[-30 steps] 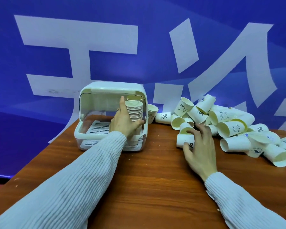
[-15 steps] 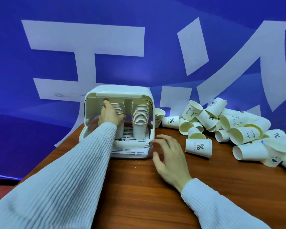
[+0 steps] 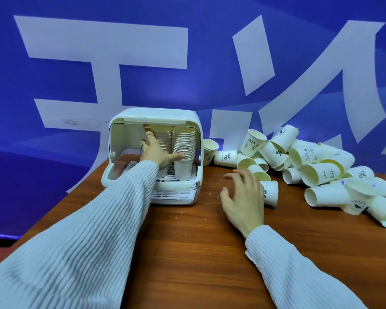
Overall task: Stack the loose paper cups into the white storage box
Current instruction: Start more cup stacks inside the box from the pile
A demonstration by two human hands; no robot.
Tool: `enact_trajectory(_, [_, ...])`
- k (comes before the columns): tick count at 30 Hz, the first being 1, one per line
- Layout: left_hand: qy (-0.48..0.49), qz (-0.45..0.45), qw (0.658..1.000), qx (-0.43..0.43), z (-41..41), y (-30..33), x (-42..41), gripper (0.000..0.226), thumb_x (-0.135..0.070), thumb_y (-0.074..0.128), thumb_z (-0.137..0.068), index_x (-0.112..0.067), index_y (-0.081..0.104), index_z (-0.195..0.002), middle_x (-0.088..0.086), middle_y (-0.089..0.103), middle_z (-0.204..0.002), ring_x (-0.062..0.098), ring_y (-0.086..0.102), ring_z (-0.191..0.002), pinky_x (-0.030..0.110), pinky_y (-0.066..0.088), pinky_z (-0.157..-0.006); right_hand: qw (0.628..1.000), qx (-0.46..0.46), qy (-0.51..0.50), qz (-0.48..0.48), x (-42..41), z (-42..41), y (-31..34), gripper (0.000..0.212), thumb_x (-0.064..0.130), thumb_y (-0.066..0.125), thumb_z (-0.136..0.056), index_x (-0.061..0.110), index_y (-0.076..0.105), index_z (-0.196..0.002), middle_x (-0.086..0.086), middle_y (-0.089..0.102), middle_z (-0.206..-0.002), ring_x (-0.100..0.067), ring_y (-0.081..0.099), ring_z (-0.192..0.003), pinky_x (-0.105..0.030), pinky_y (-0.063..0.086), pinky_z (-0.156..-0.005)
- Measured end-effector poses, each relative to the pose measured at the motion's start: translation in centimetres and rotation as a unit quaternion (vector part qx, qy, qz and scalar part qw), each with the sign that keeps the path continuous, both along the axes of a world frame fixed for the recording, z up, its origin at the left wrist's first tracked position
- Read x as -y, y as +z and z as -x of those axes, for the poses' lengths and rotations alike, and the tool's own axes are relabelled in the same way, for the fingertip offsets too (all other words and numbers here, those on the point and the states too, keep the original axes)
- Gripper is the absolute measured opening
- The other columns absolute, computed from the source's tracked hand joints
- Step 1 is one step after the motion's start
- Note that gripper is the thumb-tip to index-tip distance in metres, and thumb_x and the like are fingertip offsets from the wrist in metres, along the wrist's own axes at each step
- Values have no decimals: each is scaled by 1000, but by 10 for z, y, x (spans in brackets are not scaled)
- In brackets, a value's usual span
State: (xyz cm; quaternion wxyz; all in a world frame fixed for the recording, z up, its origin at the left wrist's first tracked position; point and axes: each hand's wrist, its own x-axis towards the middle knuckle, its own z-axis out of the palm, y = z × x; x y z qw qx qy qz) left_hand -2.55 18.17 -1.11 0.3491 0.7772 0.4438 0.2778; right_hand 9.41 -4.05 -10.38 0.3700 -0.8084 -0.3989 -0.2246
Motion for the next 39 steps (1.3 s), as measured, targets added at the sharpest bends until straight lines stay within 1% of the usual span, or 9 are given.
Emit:
enact_trajectory(7, [54, -3, 998, 13, -24, -5, 16, 141, -48, 88, -73, -23, -21, -158, 27, 5, -166, 45, 26, -149, 56, 30, -117, 999, -5, -50, 15, 13, -9, 1, 30, 28, 62, -89, 27, 65, -119, -1, 56, -138, -24, 39, -142, -42, 23, -120])
enact_trajectory(12, [66, -76, 995, 0, -23, -6, 31, 125, -49, 80, -81, -24, -13, -160, 18, -3, -169, 39, -3, -155, 60, 14, -123, 990, 14, -139, -2, 29, -27, 9, 38, 33, 59, -85, 24, 68, -121, -3, 58, -139, -27, 40, -143, -47, 23, -123])
enact_trajectory(17, [-24, -347, 919, 187, -26, -23, 92, 55, -35, 58, -89, -10, 54, -138, 13, 47, -148, 37, 24, -149, 51, 25, -120, 975, -163, -150, -24, 50, -39, 12, 54, 27, 62, -87, 25, 51, -139, -5, 32, -157, -34, 47, -133, -46, 41, -109])
enact_trajectory(19, [-130, -411, 876, 215, -29, -44, 122, 44, -32, 59, -87, -10, 63, -125, 10, 57, -137, 35, 36, -144, 47, 31, -118, 961, -254, -86, -71, 53, -40, 11, 54, 16, 61, -88, 25, 48, -140, -4, 44, -150, -32, 56, -124, -43, 48, -101])
enact_trajectory(26, [-238, -485, 841, -41, -34, -97, 160, 105, -44, 79, -72, -21, 22, -158, 12, 37, -160, 32, 36, -147, 47, 33, -118, 900, -344, 160, -213, 39, -15, 11, 55, 14, 69, -93, 47, 47, -131, -9, 78, -94, -26, 74, -88, -51, 57, -93])
enact_trajectory(28, [-219, -480, 848, -54, -32, -100, 154, 103, -35, 80, -72, -20, 25, -158, 14, 40, -157, 34, 43, -141, 46, 37, -113, 886, -364, 210, -198, 36, -12, 11, 58, 10, 70, -93, 41, 49, -137, -17, 77, -95, -36, 72, -85, -57, 55, -91])
enact_trajectory(32, [-227, -427, 873, -58, -27, -98, 145, 90, -28, 73, -79, -22, 26, -156, 12, 41, -154, 34, 51, -131, 46, 44, -105, 878, -367, 263, -159, 40, -13, 10, 45, 10, 69, -94, 22, 57, -136, -5, 73, -75, -14, 69, -79, -49, 56, -83])
enact_trajectory(36, [-200, -315, 927, 40, -27, -95, 151, 85, -36, 73, -82, -18, 28, -151, 7, 47, -146, 27, 49, -131, 44, 45, -106, 957, -209, 53, -195, 30, -37, 7, 30, 32, 59, -94, 32, 60, -124, 3, 70, -116, -21, 62, -115, -40, 48, -102])
enact_trajectory(39, [-197, -280, 938, 48, -23, -92, 155, 80, -44, 70, -83, -21, 33, -149, 0, 47, -145, 23, 52, -128, 40, 46, -100, 991, -92, -94, -7, 29, -69, 2, 58, 15, 55, -90, 28, 51, -146, -3, 45, -156, -27, 38, -144, -42, 35, -117])
